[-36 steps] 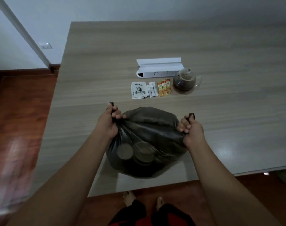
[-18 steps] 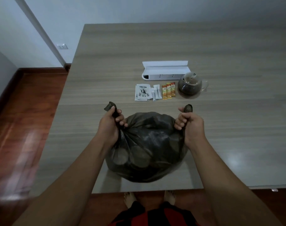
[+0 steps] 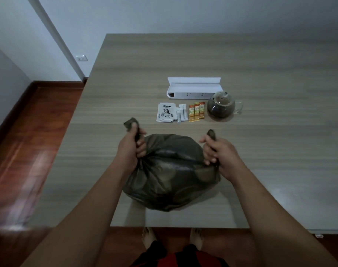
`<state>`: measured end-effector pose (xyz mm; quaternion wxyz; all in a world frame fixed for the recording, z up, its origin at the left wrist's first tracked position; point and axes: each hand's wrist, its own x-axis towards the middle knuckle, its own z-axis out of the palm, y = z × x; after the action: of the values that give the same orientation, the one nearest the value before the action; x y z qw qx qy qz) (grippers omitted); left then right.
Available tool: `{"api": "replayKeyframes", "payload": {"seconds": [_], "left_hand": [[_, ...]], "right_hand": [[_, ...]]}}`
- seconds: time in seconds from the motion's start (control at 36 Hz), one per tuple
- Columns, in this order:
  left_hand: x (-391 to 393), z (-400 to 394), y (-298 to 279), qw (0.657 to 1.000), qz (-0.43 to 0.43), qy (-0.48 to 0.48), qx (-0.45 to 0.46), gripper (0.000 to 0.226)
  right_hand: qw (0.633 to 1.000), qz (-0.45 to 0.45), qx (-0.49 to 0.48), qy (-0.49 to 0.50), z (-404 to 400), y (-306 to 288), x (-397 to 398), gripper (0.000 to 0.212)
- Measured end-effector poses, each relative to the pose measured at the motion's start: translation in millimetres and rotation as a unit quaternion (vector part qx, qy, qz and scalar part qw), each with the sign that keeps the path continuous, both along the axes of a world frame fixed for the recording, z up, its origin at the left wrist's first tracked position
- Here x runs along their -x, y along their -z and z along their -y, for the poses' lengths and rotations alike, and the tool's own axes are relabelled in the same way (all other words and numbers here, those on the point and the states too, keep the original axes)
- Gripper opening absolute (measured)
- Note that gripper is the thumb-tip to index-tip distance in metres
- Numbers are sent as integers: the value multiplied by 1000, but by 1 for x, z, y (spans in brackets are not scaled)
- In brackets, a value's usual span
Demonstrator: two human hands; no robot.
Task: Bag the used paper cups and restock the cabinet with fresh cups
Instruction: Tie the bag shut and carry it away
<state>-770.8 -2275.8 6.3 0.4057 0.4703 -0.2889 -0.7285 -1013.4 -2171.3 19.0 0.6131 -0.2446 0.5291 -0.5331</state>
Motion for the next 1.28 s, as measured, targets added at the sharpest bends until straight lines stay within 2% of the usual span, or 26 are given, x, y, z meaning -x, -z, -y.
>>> {"api": "replayKeyframes", "payload": {"seconds": [0.03,0.08,0.11,0.17,0.25,0.33,0.42,0.47,0.56,0.61,0.67,0.75,0.81,0.89,0.97,1.08,1.14,1.28], "left_hand": [[5,-5,-2,992,107,55,28,37],[11,-16,-4,939,288,170,82,30],[13,-21,-3,910,342,209,104,28],[13,-24,0,876,395,242,133,30],[10,-22,2,877,401,235,121,39],[5,-22,2,913,345,205,78,43],[1,-21,3,963,243,117,23,40],[0,-20,0,993,116,19,-26,36],[-1,-16,-7,992,-61,-85,-77,33],[-4,-14,-9,988,-99,-89,-75,32],[-8,-13,-9,991,-102,-54,-65,33],[-10,-12,-6,994,-85,-10,-61,36],[-8,-12,-5,996,-58,11,-64,41],[-3,-12,-7,995,15,69,-77,46],[3,-16,-6,985,93,127,-72,39],[4,-24,-1,984,112,131,-43,37],[2,-26,-1,986,106,125,-30,36],[-5,-22,-3,982,136,133,-3,37]], "right_hand": [[993,-106,-16,-45,0,2,-4,25],[955,-266,-38,-125,0,5,-13,27],[933,-324,-40,-150,-1,5,-17,27],[890,-415,-33,-184,-2,7,-22,26],[862,-458,-40,-215,-8,11,-24,27],[861,-451,-52,-228,-15,15,-26,30],[861,-450,-62,-228,-18,21,-24,33],[889,-417,-64,-179,-20,23,-24,36],[969,-238,-54,-38,-20,19,-23,40],[995,-83,-33,41,-18,14,-22,37],[994,56,-10,89,-14,12,-19,32],[982,162,17,94,-8,9,-15,31],[984,164,15,63,-7,8,-11,32],[994,106,-12,-7,-7,10,-12,33],[996,46,-50,-52,-11,12,-17,28],[996,-3,-71,-61,-17,12,-24,28],[997,18,-62,-32,-19,12,-23,29],[984,175,5,44,-18,7,-17,34]]}}
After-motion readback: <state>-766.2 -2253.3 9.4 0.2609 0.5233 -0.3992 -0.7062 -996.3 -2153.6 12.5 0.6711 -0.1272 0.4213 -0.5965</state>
